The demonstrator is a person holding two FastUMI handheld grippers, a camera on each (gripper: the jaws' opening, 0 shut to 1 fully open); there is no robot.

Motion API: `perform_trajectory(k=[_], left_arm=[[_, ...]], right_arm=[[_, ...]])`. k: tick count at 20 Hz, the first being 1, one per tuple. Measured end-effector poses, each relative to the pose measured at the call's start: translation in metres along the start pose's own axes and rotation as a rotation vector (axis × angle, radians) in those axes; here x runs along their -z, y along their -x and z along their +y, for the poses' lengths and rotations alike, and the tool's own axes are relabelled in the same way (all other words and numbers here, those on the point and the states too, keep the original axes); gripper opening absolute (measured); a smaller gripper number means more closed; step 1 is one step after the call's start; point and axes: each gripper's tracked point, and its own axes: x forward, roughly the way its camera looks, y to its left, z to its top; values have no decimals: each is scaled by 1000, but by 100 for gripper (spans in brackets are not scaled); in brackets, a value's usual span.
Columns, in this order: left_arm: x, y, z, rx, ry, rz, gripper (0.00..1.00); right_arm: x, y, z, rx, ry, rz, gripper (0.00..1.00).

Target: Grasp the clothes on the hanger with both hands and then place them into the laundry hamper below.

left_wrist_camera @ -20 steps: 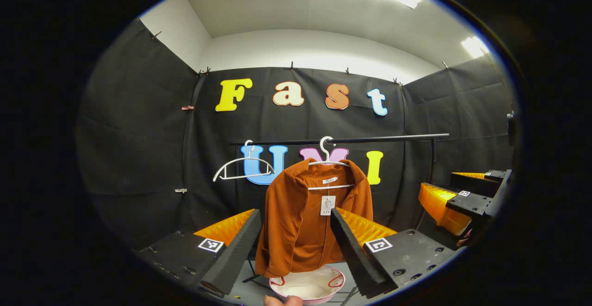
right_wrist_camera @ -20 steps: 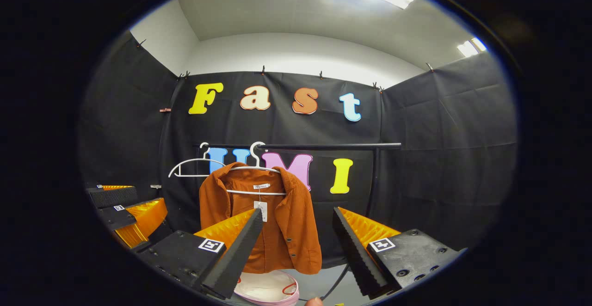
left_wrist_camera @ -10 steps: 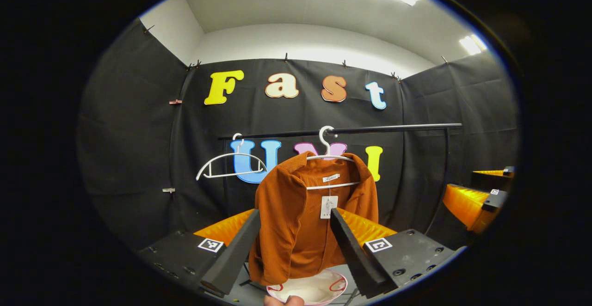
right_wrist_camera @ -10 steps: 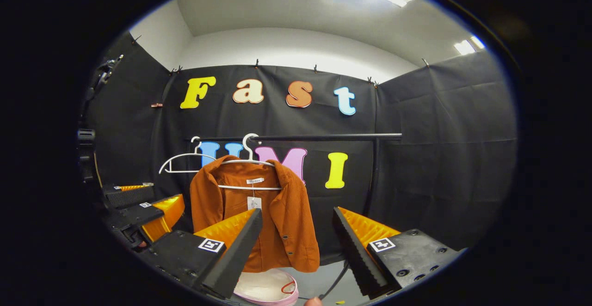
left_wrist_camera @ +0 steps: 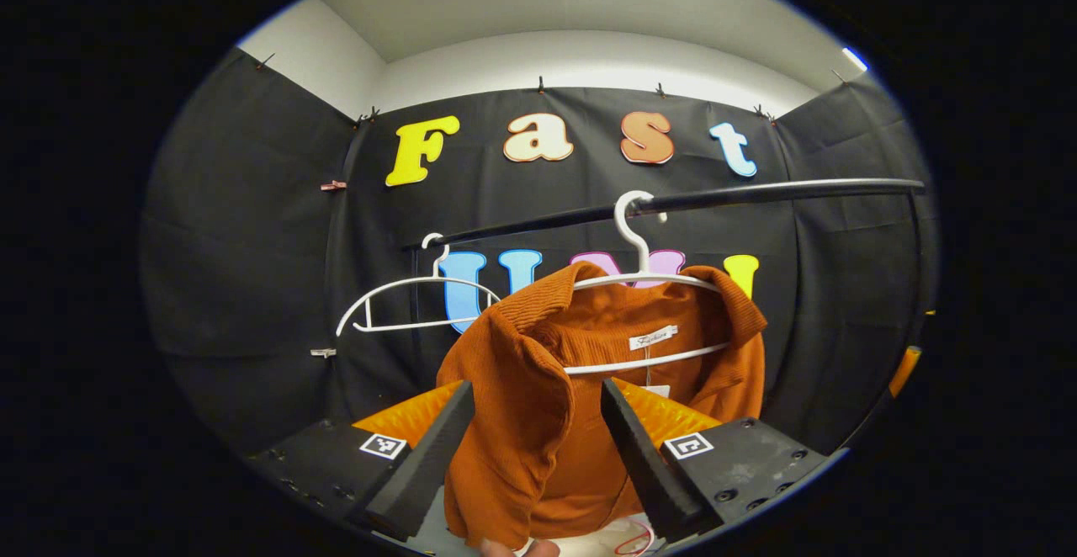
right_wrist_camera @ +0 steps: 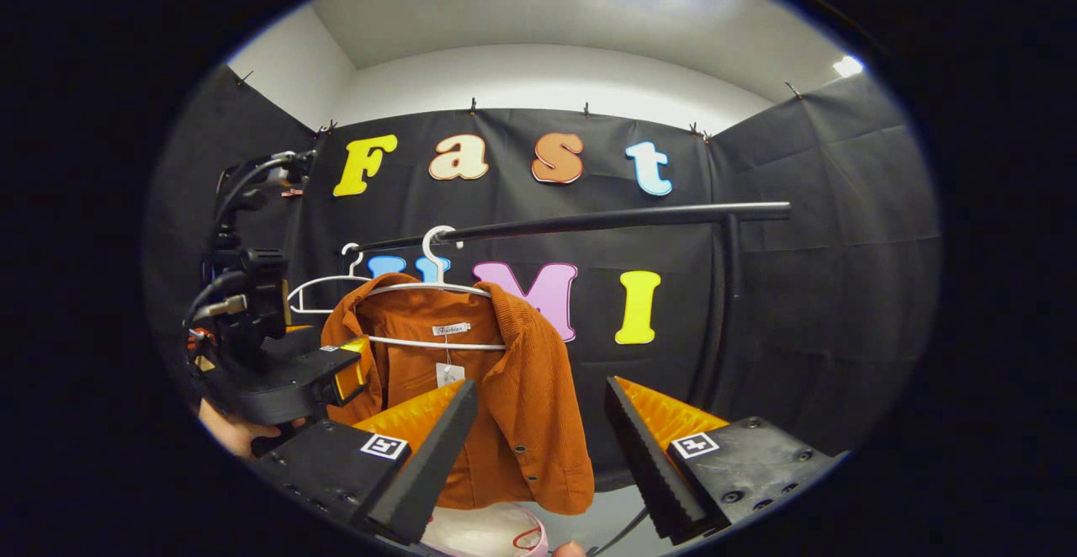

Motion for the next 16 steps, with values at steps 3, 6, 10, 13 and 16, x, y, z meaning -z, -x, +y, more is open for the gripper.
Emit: perform_trajectory(k=[3,6,10,13,16], left_arm=[[8,-23,-5,-12,-17,6,95],[11,-36,-4,-12,-22,-9,95],[17,-50,7,-42,-26,-15,95],[21,-61,13,-65,-25,-18,95],[27,-71,12,-47,-21,-26,92]], right_arm=[[16,-45,11,-37,-22,10,98],[32,-93,28,-70,-33,13,98],[59,-147,39,-63,-104,33,98],[76,-176,44,-57,-106,25,98],[85,-195,48,-75,-125,23,96]])
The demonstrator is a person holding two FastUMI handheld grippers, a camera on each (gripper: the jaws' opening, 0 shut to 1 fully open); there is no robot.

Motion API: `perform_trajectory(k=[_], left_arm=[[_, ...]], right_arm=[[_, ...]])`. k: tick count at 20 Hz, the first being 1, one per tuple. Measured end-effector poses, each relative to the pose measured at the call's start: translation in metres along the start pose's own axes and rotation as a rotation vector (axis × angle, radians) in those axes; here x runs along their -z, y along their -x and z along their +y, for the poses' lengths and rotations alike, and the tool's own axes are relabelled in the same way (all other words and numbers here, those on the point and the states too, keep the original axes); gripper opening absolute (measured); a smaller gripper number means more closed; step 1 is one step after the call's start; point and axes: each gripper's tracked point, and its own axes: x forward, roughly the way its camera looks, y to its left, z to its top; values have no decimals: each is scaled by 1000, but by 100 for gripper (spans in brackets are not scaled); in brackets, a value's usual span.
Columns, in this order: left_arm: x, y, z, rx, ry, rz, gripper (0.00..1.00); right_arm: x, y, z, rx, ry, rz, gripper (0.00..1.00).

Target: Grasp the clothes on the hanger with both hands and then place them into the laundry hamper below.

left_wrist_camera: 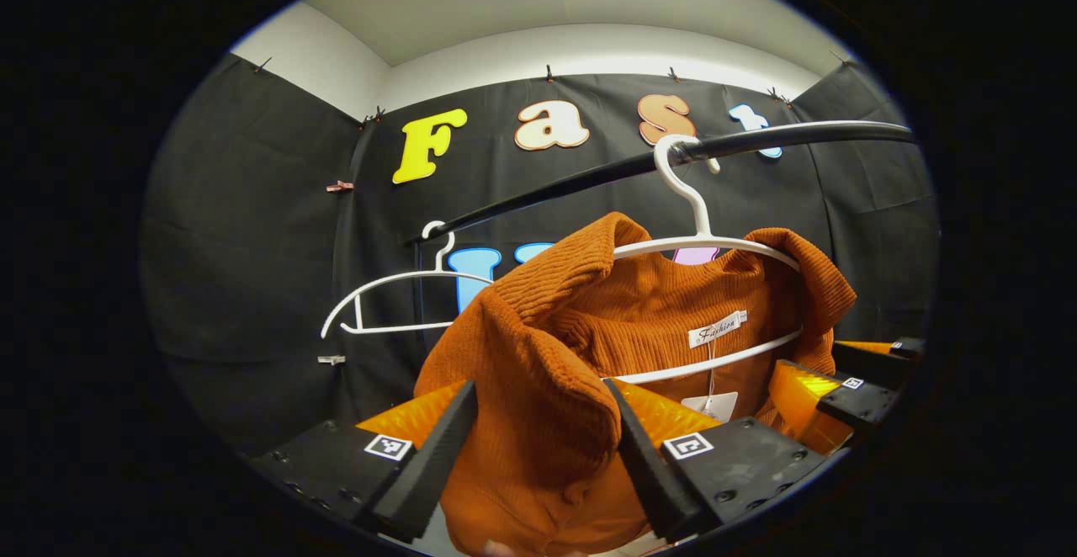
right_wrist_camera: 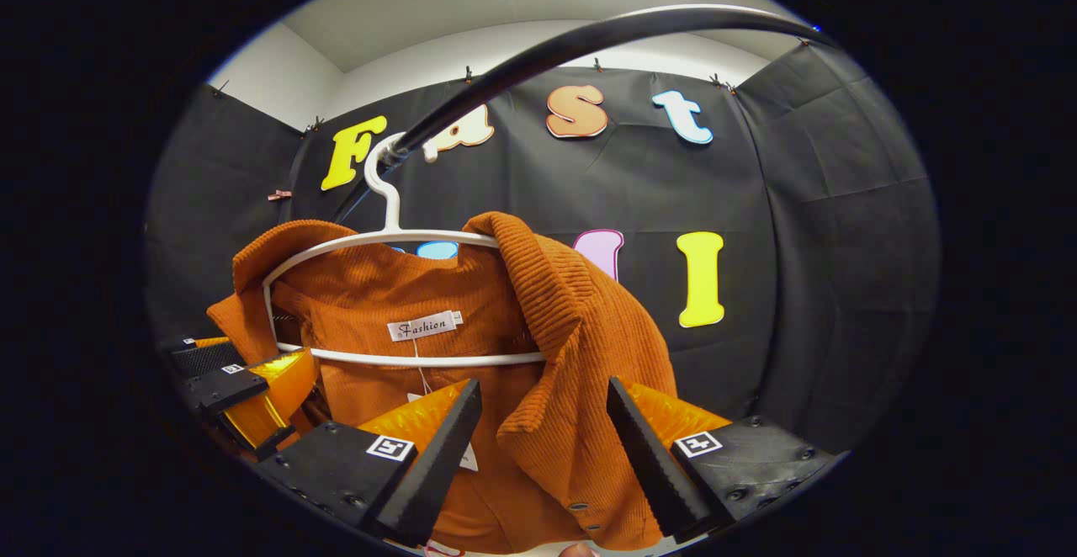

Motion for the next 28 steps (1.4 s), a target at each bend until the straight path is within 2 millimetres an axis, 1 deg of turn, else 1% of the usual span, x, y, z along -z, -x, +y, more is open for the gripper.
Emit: perform_trajectory(k=[1,2,4,5,6,7,8,9,10,11,13,15,17,18,19,22,23,25,26,27,28], left_arm=[[1,-2,0,2,-6,0,80],[7,-3,2,-5,-15,8,68],[15,-5,8,-33,-28,48,44],[19,-6,14,-59,-19,69,32],[23,-9,12,-50,9,90,20],[24,-10,9,-35,40,99,8],[23,-11,8,-22,56,99,7],[22,-13,9,-11,55,102,7],[24,-14,10,0,49,104,6],[23,-13,10,10,44,105,6],[24,-15,9,37,53,123,6],[27,-14,8,87,88,164,6],[24,-13,13,113,115,199,5],[24,-12,14,123,119,219,5],[21,-11,15,136,123,238,5],[11,-9,17,160,174,286,5],[5,-10,20,160,195,290,5],[-6,-13,32,141,199,281,5],[-11,-14,37,132,186,266,5],[-19,-15,42,125,168,246,2],[-25,-18,43,124,152,233,5]], right_arm=[[4,-8,1,-6,-13,6,84],[5,-12,4,-21,-30,11,72],[13,-18,4,-30,-50,38,47],[18,-20,1,-23,-64,58,34],[26,-21,-4,-12,-97,82,22],[23,-17,-7,-1,-154,106,10],[31,-24,-8,5,-199,146,10],[32,-25,-7,-21,-263,170,9],[36,-24,-4,-49,-338,190,7],[39,-23,2,-71,-412,216,4],[34,-19,3,-114,-523,253,4],[24,-10,5,-171,-596,289,4],[12,-5,-1,-206,-622,308,4],[9,-5,-6,-217,-629,319,4],[6,-7,-15,-211,-635,328,4],[-4,-23,-59,-118,-625,280,4],[-9,-29,-72,-88,-630,260,4],[-22,-40,-93,-43,-652,216,4],[-26,-45,-99,-30,-651,200,0],[-32,-51,-105,-6,-637,179,4],[-39,-57,-116,23,-618,151,4]])
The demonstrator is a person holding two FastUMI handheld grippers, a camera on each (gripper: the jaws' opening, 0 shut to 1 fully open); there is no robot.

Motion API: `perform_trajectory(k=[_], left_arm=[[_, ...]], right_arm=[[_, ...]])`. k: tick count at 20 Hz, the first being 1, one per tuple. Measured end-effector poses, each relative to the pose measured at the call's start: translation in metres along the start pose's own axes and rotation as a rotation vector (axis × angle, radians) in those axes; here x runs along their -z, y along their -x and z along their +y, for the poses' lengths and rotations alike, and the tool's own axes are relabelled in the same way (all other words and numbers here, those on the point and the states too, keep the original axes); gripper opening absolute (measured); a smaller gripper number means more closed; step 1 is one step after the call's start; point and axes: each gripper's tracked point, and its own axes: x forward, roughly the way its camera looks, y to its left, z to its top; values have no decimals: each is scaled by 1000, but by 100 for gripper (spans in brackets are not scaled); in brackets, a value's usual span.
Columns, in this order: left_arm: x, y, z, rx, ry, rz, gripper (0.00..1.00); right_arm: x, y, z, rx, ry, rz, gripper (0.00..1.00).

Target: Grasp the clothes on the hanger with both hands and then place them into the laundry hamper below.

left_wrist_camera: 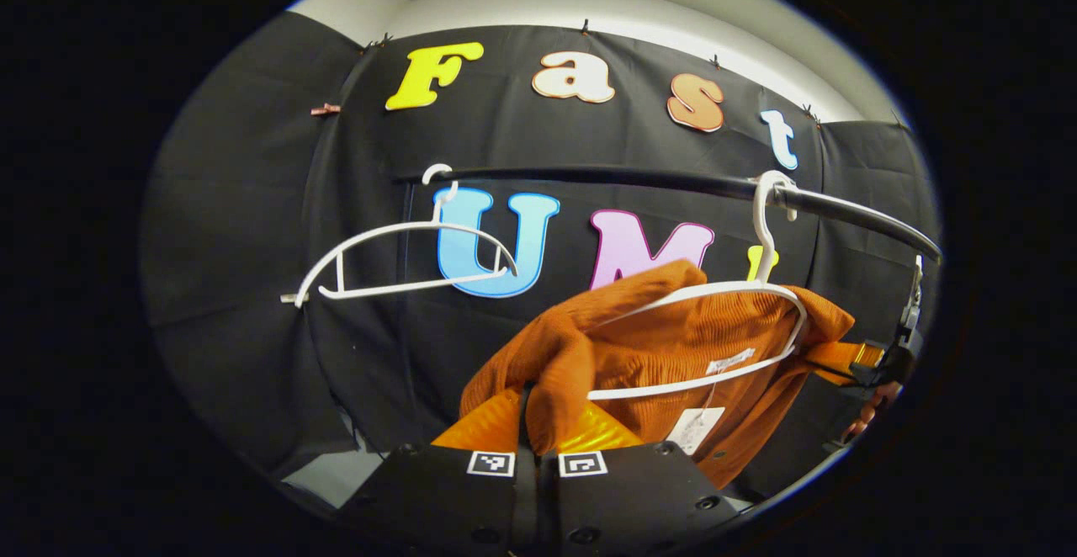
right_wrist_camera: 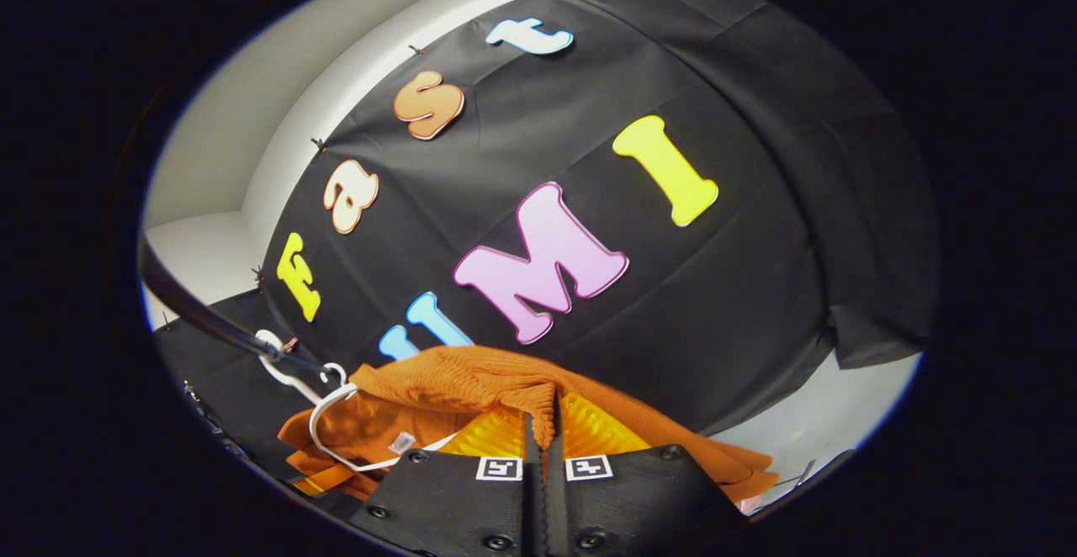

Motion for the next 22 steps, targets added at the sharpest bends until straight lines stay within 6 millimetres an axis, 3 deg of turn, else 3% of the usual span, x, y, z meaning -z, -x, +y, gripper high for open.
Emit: perform_trajectory(k=[2,4,7,11,14,15,16,18,22], left_arm=[[-3,-4,0,6,-15,5,5],[3,-9,5,3,-18,20,5],[12,-12,12,11,34,53,5],[16,-13,36,-35,37,66,5],[35,-9,58,-71,57,90,5],[44,-8,61,-70,65,104,5],[55,-7,62,-69,66,118,5],[82,-6,66,-76,68,157,5],[139,-1,53,-46,104,246,5]], right_arm=[[-27,-14,-9,52,10,-76,4],[-19,-26,-25,101,33,-63,4],[16,-36,-51,147,60,12,4],[73,-22,-73,168,-23,107,4],[114,-6,-71,154,-9,169,4],[125,1,-70,146,-6,187,9],[134,6,-66,132,-8,207,4],[152,15,-56,107,-23,242,4],[188,35,-29,50,-9,316,4]])
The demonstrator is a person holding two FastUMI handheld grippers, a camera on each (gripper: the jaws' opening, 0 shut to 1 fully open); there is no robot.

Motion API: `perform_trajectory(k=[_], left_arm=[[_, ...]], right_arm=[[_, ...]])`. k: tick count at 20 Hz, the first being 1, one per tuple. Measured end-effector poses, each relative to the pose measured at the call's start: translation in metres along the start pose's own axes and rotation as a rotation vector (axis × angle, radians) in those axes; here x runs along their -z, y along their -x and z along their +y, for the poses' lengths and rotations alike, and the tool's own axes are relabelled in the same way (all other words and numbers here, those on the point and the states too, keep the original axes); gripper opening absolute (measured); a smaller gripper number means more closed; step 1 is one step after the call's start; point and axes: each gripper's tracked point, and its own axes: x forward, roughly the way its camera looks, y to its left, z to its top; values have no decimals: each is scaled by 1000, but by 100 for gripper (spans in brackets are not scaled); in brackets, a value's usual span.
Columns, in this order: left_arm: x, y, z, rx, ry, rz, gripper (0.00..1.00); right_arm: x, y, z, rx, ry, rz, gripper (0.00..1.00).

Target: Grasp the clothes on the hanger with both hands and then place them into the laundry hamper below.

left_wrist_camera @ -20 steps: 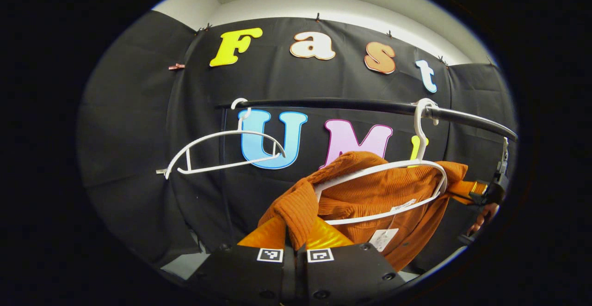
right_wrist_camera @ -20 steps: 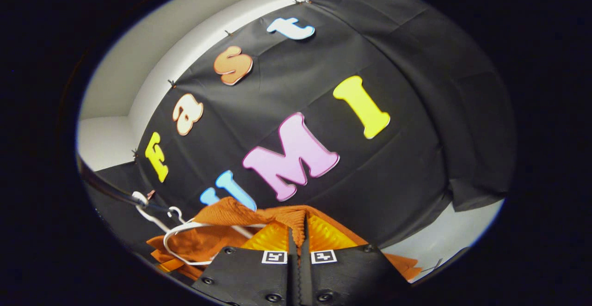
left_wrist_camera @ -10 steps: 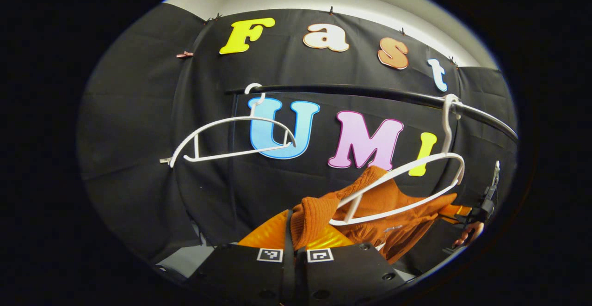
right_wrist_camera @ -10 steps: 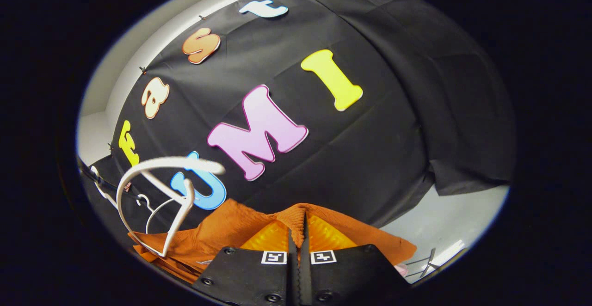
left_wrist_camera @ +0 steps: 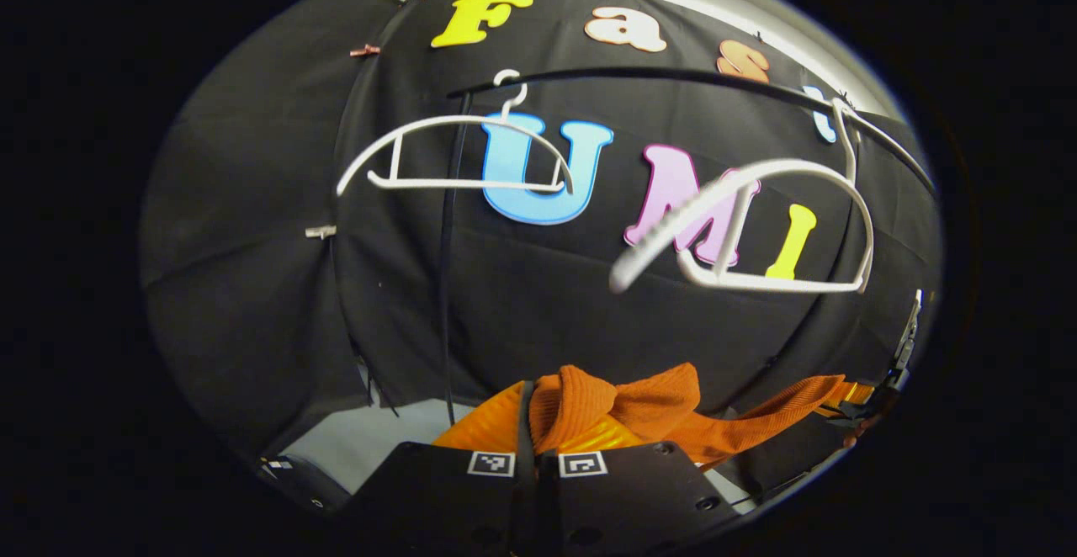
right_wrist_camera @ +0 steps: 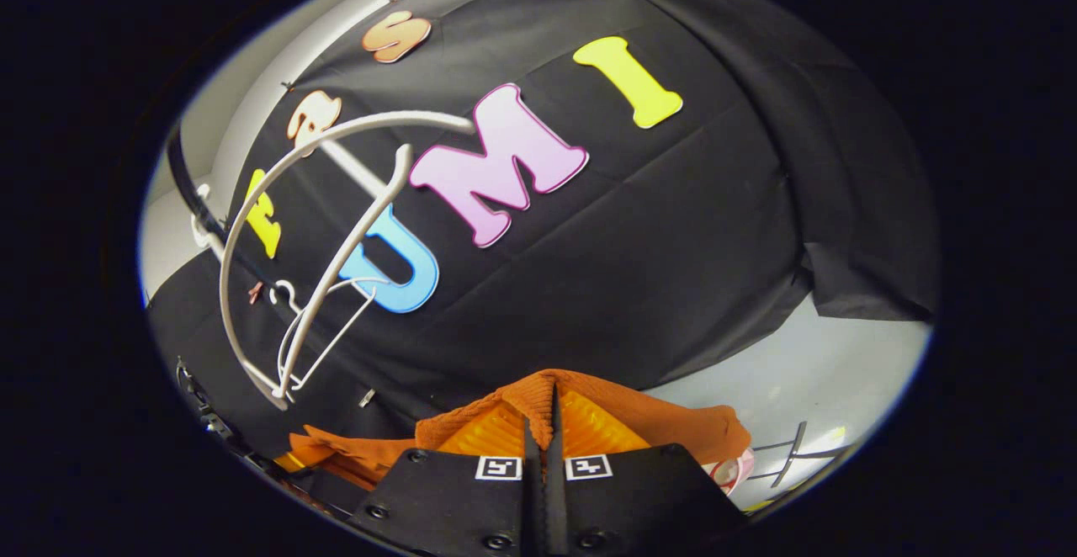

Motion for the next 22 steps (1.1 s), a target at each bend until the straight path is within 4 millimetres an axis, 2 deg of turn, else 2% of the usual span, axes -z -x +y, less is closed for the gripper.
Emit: perform_trajectory(k=[2,4,9,12,13,16,19,22], left_arm=[[22,0,-12,29,-21,33,5],[29,6,-30,70,-34,43,5],[10,32,-88,197,-47,-3,5],[5,39,-113,259,-70,-25,5],[9,36,-116,261,-78,-16,5],[41,19,-118,255,-77,48,5],[87,2,-114,242,-97,134,5],[140,-23,-102,221,-125,247,5]], right_arm=[[15,5,17,-33,14,32,4],[26,12,35,-67,36,51,4],[32,42,86,-169,77,52,5],[36,51,98,-206,101,63,4],[41,49,96,-197,117,72,5],[63,34,70,-140,153,127,4],[90,20,31,-61,220,194,4],[126,7,-18,49,297,279,5]])
